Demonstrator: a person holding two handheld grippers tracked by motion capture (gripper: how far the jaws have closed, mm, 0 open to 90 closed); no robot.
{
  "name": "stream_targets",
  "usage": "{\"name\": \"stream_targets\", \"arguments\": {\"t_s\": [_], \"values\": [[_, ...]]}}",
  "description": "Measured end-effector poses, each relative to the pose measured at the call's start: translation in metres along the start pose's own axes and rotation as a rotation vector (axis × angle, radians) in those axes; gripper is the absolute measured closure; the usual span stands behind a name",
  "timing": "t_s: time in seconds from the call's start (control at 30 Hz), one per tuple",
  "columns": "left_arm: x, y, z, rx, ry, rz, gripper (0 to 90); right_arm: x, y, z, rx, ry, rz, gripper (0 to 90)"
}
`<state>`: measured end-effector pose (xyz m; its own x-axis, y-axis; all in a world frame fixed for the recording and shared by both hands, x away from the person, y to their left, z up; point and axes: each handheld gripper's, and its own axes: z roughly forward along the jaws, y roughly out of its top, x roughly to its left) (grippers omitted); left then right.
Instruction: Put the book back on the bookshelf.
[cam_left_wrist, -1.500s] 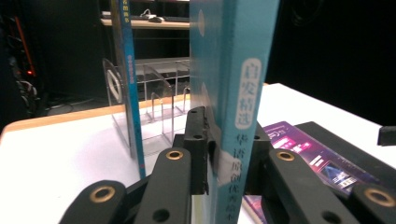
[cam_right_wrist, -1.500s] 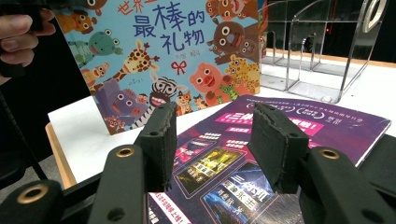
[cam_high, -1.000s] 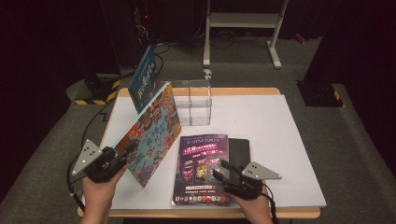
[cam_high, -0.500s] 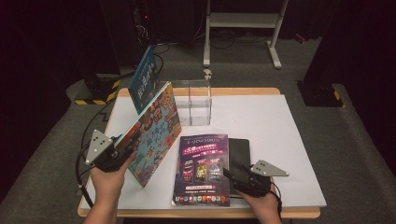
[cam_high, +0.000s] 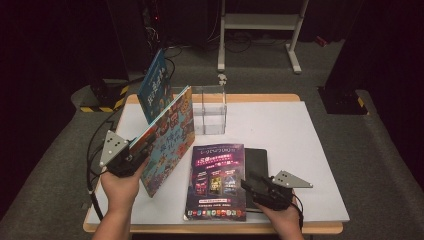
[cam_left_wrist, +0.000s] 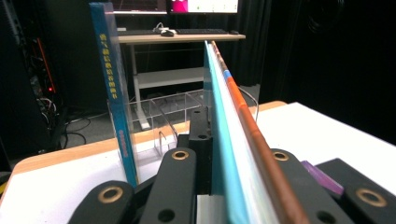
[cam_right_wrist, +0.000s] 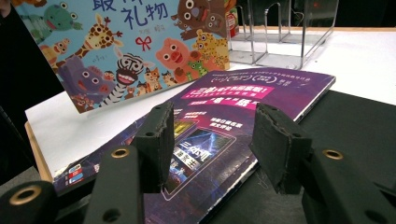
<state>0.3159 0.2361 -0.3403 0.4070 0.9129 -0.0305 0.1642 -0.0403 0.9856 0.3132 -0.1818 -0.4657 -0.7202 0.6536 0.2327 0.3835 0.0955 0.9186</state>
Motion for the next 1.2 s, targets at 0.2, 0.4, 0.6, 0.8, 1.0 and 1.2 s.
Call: {"name": "stream_targets", "arguments": {"t_s": [0.2,0.4,0.6,0.8,1.0,1.2], "values": [[0.008,0.008,-0.02,-0.043,0.028,-0.027,80.9,-0.002,0.001,-0.002,-0.008,0.002,0.014,48.4],[0.014,0.011,-0.038,-0.061,0.106,-0.022,80.9,0.001,0.001,-0.001,-0.007,0.006,0.011,48.4],[0.018,0.011,-0.023,-0.059,0.164,-0.029,80.8,0.001,0.001,0.001,-0.005,0.011,0.014,48.4],[0.011,0.015,0.016,-0.039,0.213,-0.01,80.8,0.002,-0.001,0.001,-0.005,0.012,0.014,48.6],[0.006,0.018,0.052,-0.053,0.26,0.019,80.8,0.002,-0.001,0.0,-0.007,0.016,0.014,48.6],[0.007,0.015,0.082,-0.061,0.279,0.022,80.8,0.001,-0.001,0.001,-0.004,0.026,0.012,48.8]]}}
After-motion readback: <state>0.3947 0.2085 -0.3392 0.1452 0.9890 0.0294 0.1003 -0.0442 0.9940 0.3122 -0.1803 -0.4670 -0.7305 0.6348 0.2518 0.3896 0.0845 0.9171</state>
